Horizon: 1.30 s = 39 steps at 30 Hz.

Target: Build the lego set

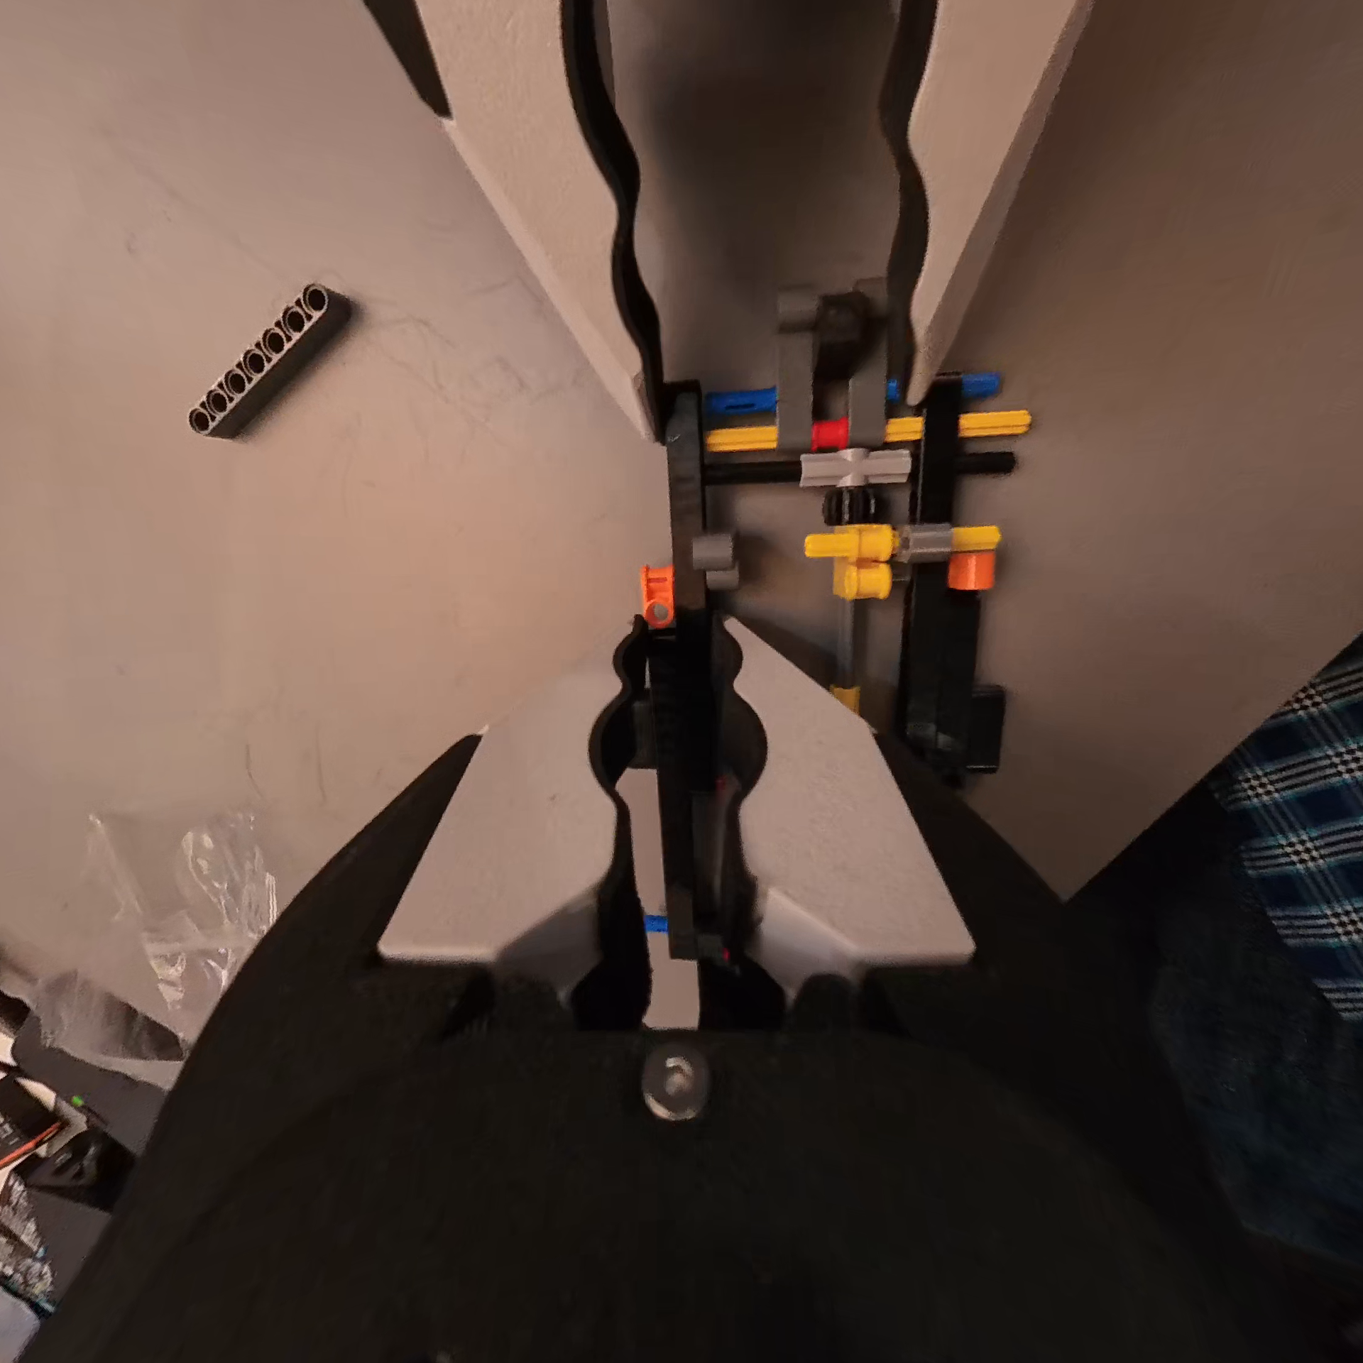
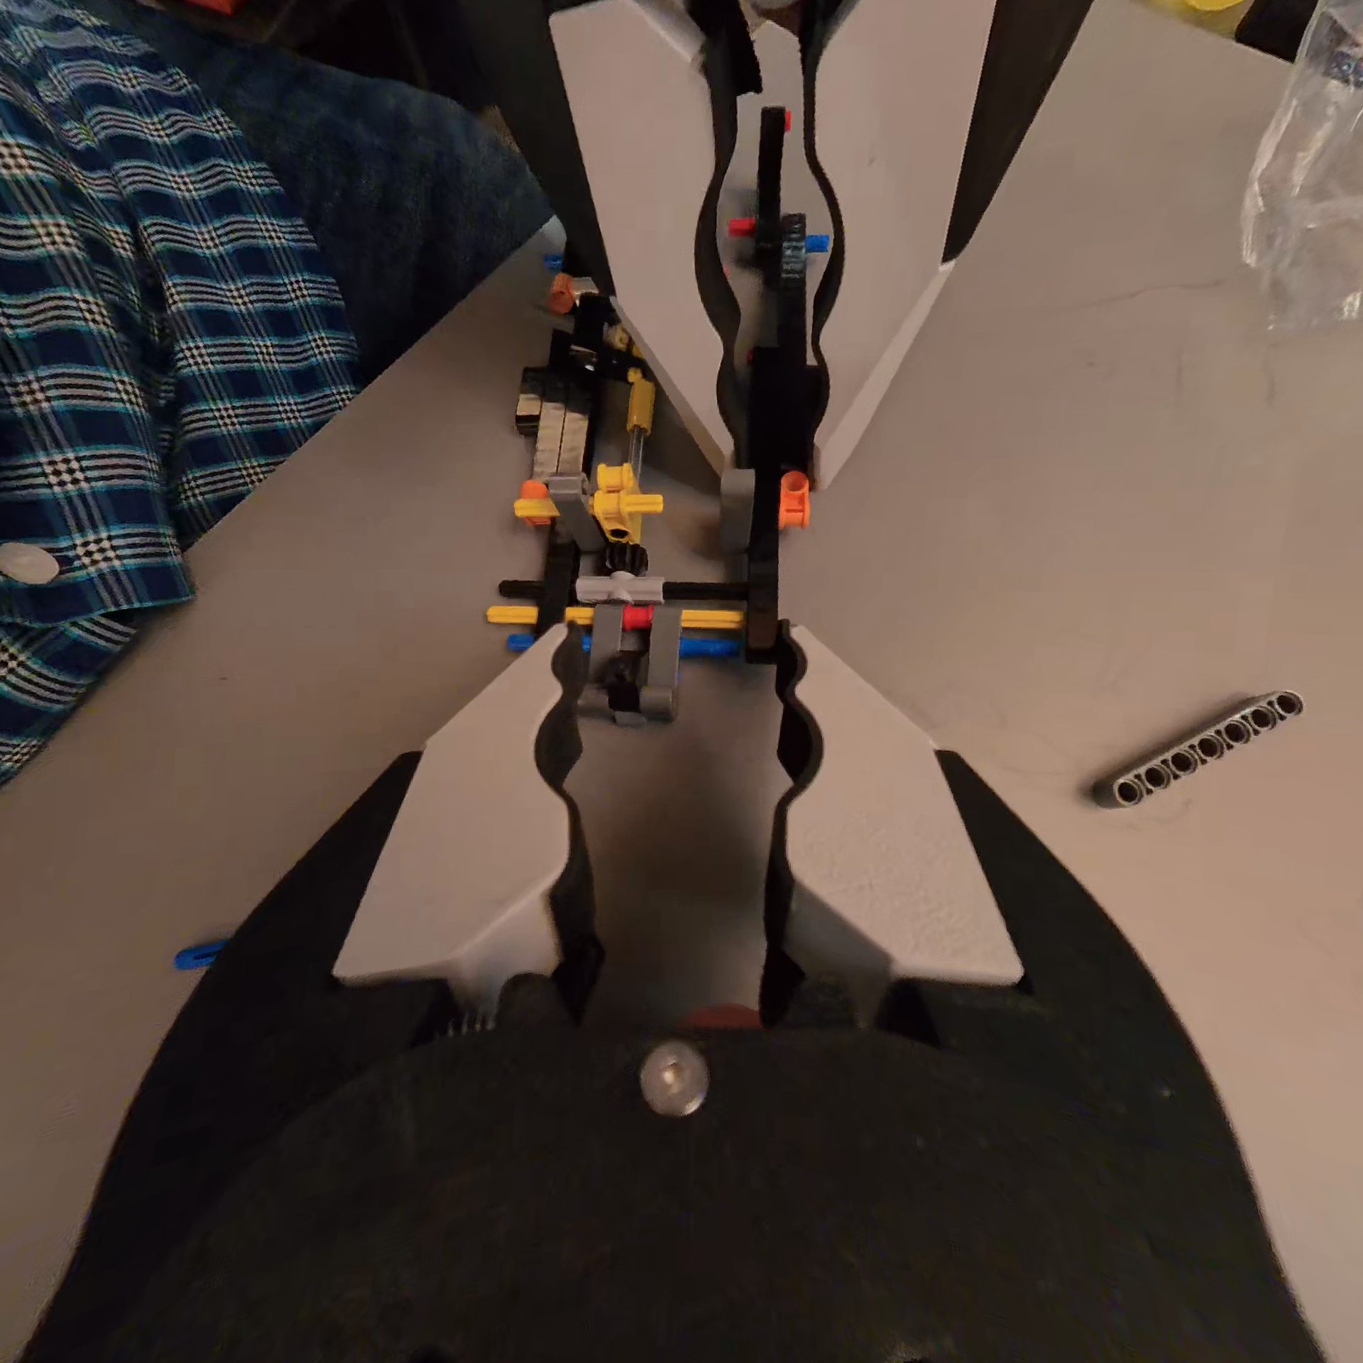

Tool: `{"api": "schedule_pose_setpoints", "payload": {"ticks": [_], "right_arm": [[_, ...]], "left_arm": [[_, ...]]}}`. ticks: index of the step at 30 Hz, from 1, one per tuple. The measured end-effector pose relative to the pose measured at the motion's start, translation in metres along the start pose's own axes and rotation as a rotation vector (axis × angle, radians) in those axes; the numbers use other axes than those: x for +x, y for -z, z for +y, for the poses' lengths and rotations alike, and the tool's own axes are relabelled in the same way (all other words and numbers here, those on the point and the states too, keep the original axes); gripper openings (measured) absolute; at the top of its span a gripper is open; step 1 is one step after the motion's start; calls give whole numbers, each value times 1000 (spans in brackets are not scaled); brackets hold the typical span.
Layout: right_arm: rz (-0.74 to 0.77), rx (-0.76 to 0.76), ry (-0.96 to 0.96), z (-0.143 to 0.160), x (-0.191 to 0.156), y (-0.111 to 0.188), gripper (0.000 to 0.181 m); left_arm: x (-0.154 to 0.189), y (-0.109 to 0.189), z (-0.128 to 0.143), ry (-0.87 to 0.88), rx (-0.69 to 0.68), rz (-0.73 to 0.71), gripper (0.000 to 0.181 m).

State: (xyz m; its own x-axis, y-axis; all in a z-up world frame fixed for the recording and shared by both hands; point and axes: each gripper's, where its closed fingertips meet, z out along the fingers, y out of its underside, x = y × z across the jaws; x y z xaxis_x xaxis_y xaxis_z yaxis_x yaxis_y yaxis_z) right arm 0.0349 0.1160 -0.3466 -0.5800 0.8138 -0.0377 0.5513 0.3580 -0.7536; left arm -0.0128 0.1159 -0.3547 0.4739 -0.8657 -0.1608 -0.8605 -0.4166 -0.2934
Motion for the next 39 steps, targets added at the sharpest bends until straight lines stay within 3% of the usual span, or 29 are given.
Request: {"api": "schedule_pose_setpoints", "payload": {"ticks": [22,39], "right_arm": [[4,-20,1,3,-1,-2,47],[-13,-29,-34,3,-2,-2,48]], "left_arm": [[2,1,-2,-46,-6,-121,14],[4,-1,-4,-55,-65,47,14]]}}
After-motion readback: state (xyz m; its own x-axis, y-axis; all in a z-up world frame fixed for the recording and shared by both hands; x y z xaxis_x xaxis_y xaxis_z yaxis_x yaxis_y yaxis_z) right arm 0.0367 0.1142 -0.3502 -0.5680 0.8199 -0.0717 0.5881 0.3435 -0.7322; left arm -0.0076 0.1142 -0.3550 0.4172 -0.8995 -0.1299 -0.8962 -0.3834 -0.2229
